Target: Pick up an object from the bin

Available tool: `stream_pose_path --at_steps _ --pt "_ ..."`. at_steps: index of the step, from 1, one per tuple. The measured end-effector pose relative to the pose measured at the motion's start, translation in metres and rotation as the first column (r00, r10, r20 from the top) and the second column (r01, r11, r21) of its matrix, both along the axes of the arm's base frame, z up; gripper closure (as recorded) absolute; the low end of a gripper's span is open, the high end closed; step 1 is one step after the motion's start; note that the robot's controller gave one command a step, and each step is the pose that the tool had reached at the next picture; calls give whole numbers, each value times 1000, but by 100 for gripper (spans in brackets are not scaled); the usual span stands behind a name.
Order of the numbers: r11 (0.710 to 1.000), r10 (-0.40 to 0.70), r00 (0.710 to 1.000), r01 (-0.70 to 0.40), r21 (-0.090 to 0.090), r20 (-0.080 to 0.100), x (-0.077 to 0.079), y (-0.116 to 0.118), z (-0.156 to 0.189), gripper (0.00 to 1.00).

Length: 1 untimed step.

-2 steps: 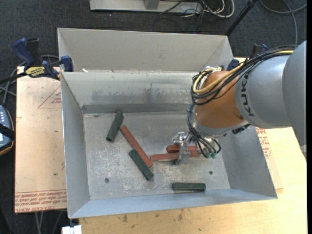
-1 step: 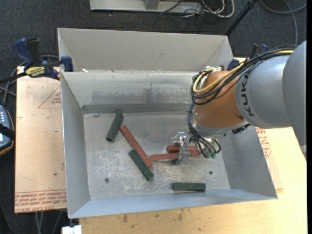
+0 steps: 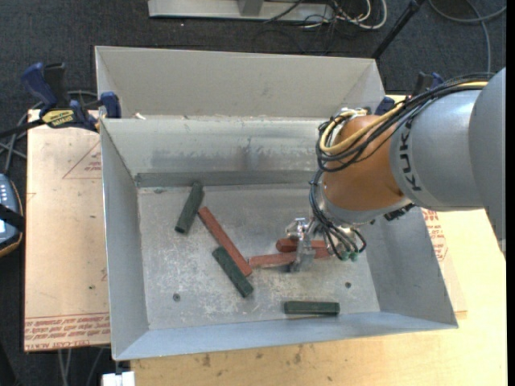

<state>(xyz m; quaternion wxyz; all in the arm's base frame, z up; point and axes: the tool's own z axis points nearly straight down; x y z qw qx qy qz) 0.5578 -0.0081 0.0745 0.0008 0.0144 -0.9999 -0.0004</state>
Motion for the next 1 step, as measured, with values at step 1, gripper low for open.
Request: stream_pose_path --at_steps 1 --pt "1000 0 1000 0 0 -5 -1 0 16 100"
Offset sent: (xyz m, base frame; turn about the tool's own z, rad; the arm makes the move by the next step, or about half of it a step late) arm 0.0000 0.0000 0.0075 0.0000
